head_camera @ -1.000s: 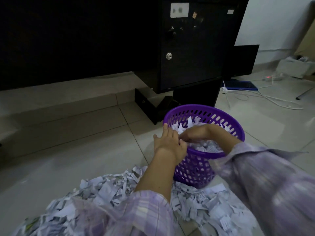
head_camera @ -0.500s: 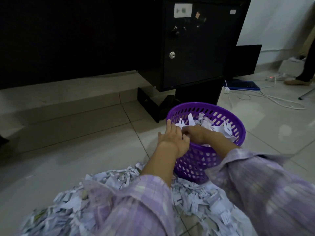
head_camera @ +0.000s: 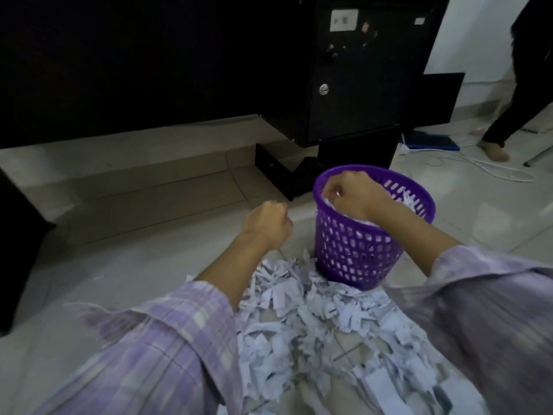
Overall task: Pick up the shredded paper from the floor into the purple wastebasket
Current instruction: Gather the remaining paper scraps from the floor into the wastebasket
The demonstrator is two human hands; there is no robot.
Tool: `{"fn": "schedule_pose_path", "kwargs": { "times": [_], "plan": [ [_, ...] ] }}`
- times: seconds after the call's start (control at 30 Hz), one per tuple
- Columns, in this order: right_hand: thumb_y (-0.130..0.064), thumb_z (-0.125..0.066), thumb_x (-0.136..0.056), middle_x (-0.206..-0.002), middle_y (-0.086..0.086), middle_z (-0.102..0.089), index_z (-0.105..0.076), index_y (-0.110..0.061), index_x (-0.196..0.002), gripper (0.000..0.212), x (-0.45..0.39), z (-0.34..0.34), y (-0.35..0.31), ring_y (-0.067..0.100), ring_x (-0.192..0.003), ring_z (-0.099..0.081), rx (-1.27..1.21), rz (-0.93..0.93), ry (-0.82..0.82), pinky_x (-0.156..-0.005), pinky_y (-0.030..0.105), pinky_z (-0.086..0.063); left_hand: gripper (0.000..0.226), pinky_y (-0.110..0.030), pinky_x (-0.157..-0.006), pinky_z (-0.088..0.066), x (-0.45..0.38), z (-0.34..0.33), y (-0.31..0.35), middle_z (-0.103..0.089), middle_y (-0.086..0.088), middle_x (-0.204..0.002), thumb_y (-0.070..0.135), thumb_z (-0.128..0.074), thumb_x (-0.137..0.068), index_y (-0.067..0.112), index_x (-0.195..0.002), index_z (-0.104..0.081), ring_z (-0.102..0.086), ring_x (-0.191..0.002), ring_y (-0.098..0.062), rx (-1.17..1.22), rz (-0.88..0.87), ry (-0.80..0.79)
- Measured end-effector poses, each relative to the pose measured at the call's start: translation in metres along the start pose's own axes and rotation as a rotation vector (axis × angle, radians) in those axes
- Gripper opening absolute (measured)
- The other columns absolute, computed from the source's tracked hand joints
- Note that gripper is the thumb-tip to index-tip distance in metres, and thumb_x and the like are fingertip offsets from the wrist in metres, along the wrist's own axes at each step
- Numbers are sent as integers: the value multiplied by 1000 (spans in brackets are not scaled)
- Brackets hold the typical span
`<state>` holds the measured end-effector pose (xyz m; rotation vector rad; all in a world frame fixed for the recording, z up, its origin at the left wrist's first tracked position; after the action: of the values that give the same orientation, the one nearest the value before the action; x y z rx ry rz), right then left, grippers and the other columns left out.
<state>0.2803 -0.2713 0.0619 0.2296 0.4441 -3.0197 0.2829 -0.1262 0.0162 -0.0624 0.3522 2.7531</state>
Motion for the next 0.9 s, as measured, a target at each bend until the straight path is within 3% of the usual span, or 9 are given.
{"fn": "schedule_pose_path", "kwargs": {
  "times": [0.17, 0.37, 0.5, 0.63, 0.77, 0.83, 0.9],
  "plan": [
    [-13, -58, -85, -105, 3, -70, -72, -20, -100, 22, 43, -68, -46, 21, -100, -63, -76, 9, -163, -89, 28, -48, 32, -35, -87, -46, 57, -31, -61, -56, -15, -124, 19, -45, -94, 6, -120, -58, -54, -112, -33, 0, 101, -69],
    [-26, -61, -89, -130, 4, -52, -61, -24, -119, 30, 97, -197, -90, 24, -117, -53, 5, 47, -471, -97, 37, -47, 42, -39, -105, -39, 135, -102, -129, -44, -14, -141, 26, -46, -95, 8, -133, -48, -43, -130, -30, 16, 230, -252],
    [-36, -61, -89, -150, 8, -26, -34, -21, -144, 63, 114, -267, -132, 26, -138, -31, 132, 174, -596, -109, 39, -35, 61, -41, -112, -30, 174, -132, -177, -21, -10, -154, 32, -47, -95, 13, -148, -23, -27, -140, -30, 36, 374, -275],
    [-50, -65, -84, -160, 9, 4, -1, -17, -154, 100, 99, -305, -187, 29, -147, -8, 239, 328, -572, -116, 51, -19, 65, -38, -118, -18, 194, -135, -227, -8, -13, -158, 29, -42, -97, 9, -150, -10, -12, -146, -30, 79, 561, -172],
    [-55, -69, -77, -160, 6, 16, 12, -29, -152, 114, 76, -344, -226, 34, -147, 3, 269, 337, -610, -113, 65, -12, 59, -33, -112, -29, 199, -141, -264, -32, -13, -150, 16, -46, -93, 6, -146, -22, -32, -138, -28, 313, 638, -47],
    [-50, -73, -76, -160, 7, 13, 9, -33, -152, 114, 76, -363, -232, 39, -146, 2, 322, 326, -680, -111, 67, -16, 47, -29, -106, -34, 200, -148, -268, -44, -13, -141, 13, -45, -94, 6, -140, -36, -43, -130, -27, 376, 628, -57],
    [-43, -75, -76, -159, 8, -1, -3, -30, -152, 106, 78, -376, -235, 42, -144, -7, 300, 321, -701, -110, 61, -26, 36, -26, -96, -38, 204, -155, -271, -55, -12, -130, 12, -47, -94, 6, -129, -46, -53, -120, -25, 437, 638, -51]
  ]
}}
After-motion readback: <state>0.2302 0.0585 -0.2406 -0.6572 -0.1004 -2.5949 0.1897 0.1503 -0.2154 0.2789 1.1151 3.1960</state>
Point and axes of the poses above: each hand's wrist, its own x-axis away from the middle knuckle, its own z-axis out of the back of the hand, y = z × x, the point moved 10 cm from there along -x, towards the middle knuckle
